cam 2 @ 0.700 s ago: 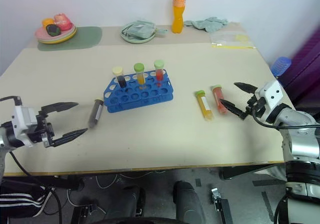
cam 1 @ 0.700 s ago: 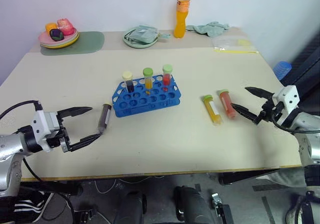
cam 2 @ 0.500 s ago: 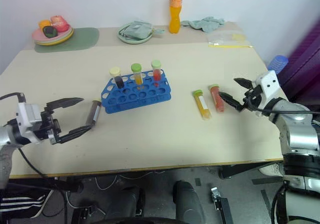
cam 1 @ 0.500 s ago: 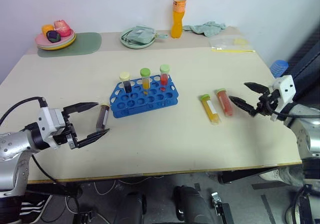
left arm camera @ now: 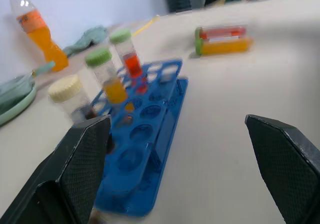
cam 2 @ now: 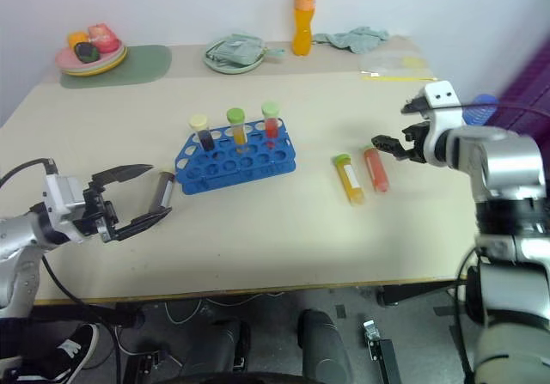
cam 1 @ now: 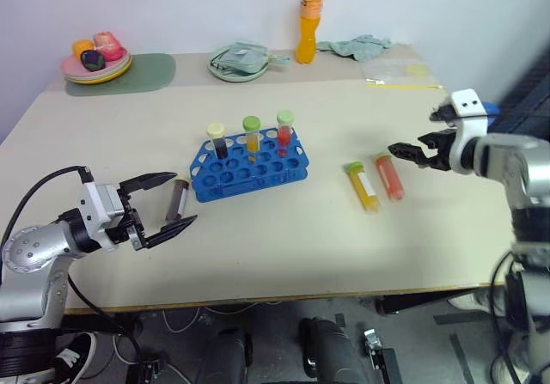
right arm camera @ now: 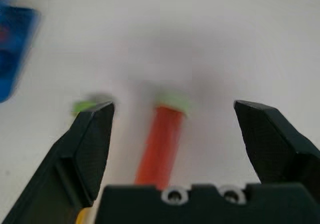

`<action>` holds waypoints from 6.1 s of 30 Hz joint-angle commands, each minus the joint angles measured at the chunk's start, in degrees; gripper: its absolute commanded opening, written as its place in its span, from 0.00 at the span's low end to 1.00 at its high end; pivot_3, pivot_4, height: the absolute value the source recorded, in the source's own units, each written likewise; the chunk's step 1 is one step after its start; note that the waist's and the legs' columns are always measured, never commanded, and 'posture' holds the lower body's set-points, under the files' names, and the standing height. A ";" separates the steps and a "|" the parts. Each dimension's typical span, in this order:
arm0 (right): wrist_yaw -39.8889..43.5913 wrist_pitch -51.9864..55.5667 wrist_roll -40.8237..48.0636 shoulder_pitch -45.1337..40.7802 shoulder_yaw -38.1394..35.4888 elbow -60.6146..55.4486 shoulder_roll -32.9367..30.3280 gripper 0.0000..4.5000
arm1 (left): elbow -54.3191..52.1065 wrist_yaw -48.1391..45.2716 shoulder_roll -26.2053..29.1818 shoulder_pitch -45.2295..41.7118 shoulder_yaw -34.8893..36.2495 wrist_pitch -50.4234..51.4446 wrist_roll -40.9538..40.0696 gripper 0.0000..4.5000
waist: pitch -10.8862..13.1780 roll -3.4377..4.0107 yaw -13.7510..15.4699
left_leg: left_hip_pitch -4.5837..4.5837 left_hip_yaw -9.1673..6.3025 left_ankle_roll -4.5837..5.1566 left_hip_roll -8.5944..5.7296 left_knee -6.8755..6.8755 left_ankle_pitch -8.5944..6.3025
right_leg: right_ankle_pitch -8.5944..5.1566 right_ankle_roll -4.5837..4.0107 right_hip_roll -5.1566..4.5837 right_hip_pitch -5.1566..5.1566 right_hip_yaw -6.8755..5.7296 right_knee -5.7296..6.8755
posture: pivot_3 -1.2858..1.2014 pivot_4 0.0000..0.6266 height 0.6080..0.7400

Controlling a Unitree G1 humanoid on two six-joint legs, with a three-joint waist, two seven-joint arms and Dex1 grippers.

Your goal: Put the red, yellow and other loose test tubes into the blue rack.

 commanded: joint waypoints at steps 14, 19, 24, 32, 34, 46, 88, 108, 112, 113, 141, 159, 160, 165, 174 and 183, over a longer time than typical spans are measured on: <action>3.64 -3.29 -7.96 -11.45 15.32 20.54 4.31 0.94 | -11.28 5.15 -3.89 8.55 -2.22 1.33 -0.79 0.98 | -0.04 0.00 0.55 | -0.12 0.08 0.04 -0.07 -0.05 -0.02 | 0.01 0.01 0.06 -0.07 -0.10 -0.05 | 0.52 0.24 1.00; 2.42 -8.81 -11.73 -13.54 15.32 29.45 6.30 0.94 | -12.98 6.55 -3.52 10.27 -1.81 1.39 -0.52 0.98 | -0.04 0.00 0.43 | -0.11 0.10 0.04 -0.06 -0.06 -0.02 | 0.01 0.01 0.10 -0.08 -0.09 -0.02 | 0.52 0.24 1.00; 2.22 -10.95 -13.97 -14.92 14.85 35.43 7.76 0.88 | -14.47 7.82 -3.42 11.53 -1.64 1.49 -0.20 0.99 | -0.04 0.00 0.46 | -0.10 0.10 0.04 -0.06 -0.06 -0.02 | 0.01 0.01 0.10 -0.08 -0.09 -0.02 | 0.52 0.24 1.00; 2.99 -13.18 -16.27 -16.45 13.82 38.80 8.94 0.17 | -14.47 8.59 -3.29 12.22 -1.41 0.90 0.12 1.00 | -0.04 0.01 0.45 | -0.09 0.10 0.04 -0.06 -0.06 -0.02 | 0.01 0.01 0.11 -0.07 -0.09 -0.02 | 0.52 0.24 1.00; 3.44 -14.75 -16.80 -16.49 13.84 38.23 8.87 0.17 | -14.08 8.48 -3.16 11.95 -1.35 0.85 0.06 1.00 | -0.04 0.01 0.44 | -0.08 0.10 0.04 -0.06 -0.06 -0.02 | 0.01 0.00 0.11 -0.06 -0.09 -0.02 | 0.52 0.24 1.00; -0.11 -51.35 3.25 8.26 -11.49 -12.53 17.82 0.17 | -8.42 5.75 -0.54 5.95 -0.22 1.06 -0.79 1.00 | 0.00 0.11 0.77 | -0.15 -0.11 0.06 0.08 -0.16 -0.04 | 0.00 0.00 0.23 -0.06 -0.16 -0.08 | 0.52 0.24 1.00; -16.90 -107.91 -14.19 17.08 4.83 19.98 47.26 0.17 | -2.37 1.32 3.75 0.50 1.33 4.25 -2.12 1.00 | -0.01 0.10 -1.05 | 0.00 -0.20 -0.04 0.11 -0.10 0.01 | 0.03 -0.05 0.11 -0.08 -0.08 0.11 | 0.52 0.24 1.00; -9.87 -93.07 -6.25 17.98 0.84 9.28 44.76 0.99 | -4.66 2.61 3.35 2.22 1.67 4.95 -1.78 1.00 | 0.00 0.12 -0.99 | -0.02 -0.20 -0.04 0.14 -0.10 0.01 | 0.03 -0.05 0.08 -0.10 -0.07 0.10 | 0.52 0.24 1.00; -10.14 -79.55 -4.07 24.99 2.07 -11.77 40.80 0.99 | -4.38 3.01 2.88 1.94 1.34 4.58 -1.75 1.00 | 0.00 0.12 -0.72 | -0.05 -0.22 -0.04 0.12 -0.10 0.01 | 0.03 -0.05 0.06 -0.10 -0.08 0.09 | 0.52 0.24 1.00; -10.21 -76.63 -3.85 26.38 2.36 -15.71 39.86 0.99 | -4.41 3.15 2.81 1.90 1.25 4.54 -1.70 1.00 | 0.00 0.12 -0.70 | -0.06 -0.23 -0.04 0.12 -0.10 0.01 | 0.03 -0.05 0.05 -0.10 -0.09 0.08 | 0.52 0.24 1.00; -13.35 21.92 17.72 -0.18 7.96 -17.11 5.45 0.99 | -3.46 4.42 -2.05 -1.42 -3.64 0.97 1.41 1.00 | 0.01 0.11 -0.78 | -0.14 -0.19 0.05 0.06 -0.08 -0.03 | 0.04 -0.04 0.10 -0.07 -0.10 -0.08 | 0.52 0.24 1.00; -23.54 21.56 12.49 -6.63 10.53 -2.00 12.26 0.99 | -9.35 8.52 -2.28 5.23 -2.27 1.53 1.31 1.00 | 0.01 0.12 -0.81 | -0.16 -0.19 0.05 0.06 -0.10 -0.03 | 0.04 -0.04 0.14 -0.11 -0.10 -0.07 | 0.52 0.24 1.00; -23.09 21.30 11.68 -6.55 10.92 -1.74 12.29 0.94 | -9.53 8.64 -2.29 5.48 -2.21 1.50 1.31 1.00 | 0.01 0.12 -0.81 | -0.17 -0.19 0.05 0.06 -0.10 -0.03 | 0.04 -0.04 0.14 -0.11 -0.10 -0.07 | 0.52 0.24 1.00; -20.99 19.71 8.83 -5.85 12.08 -1.09 12.64 0.51 | -10.19 9.12 -2.14 6.35 -1.98 1.39 1.30 1.00 | 0.01 0.12 -0.83 | -0.17 -0.19 0.06 0.05 -0.10 -0.03 | 0.04 -0.04 0.14 -0.11 -0.10 -0.08 | 0.52 0.24 1.00; -17.69 18.89 6.15 -4.58 12.09 -4.77 12.53 0.19 | -9.98 9.14 -1.60 6.00 -1.78 1.63 0.97 1.00 | 0.01 0.12 -0.86 | -0.16 -0.19 0.05 0.04 -0.10 -0.03 | 0.04 -0.04 0.17 -0.12 -0.10 -0.08 | 0.52 0.24 1.00; -16.80 18.56 4.66 -0.81 9.28 -11.04 12.10 0.17 | -8.31 8.08 -1.59 3.77 -2.66 1.61 1.10 1.00 | 0.00 0.12 -0.78 | -0.16 -0.20 0.05 0.03 -0.11 -0.03 | 0.04 -0.04 0.16 -0.11 -0.11 -0.08 | 0.52 0.24 1.00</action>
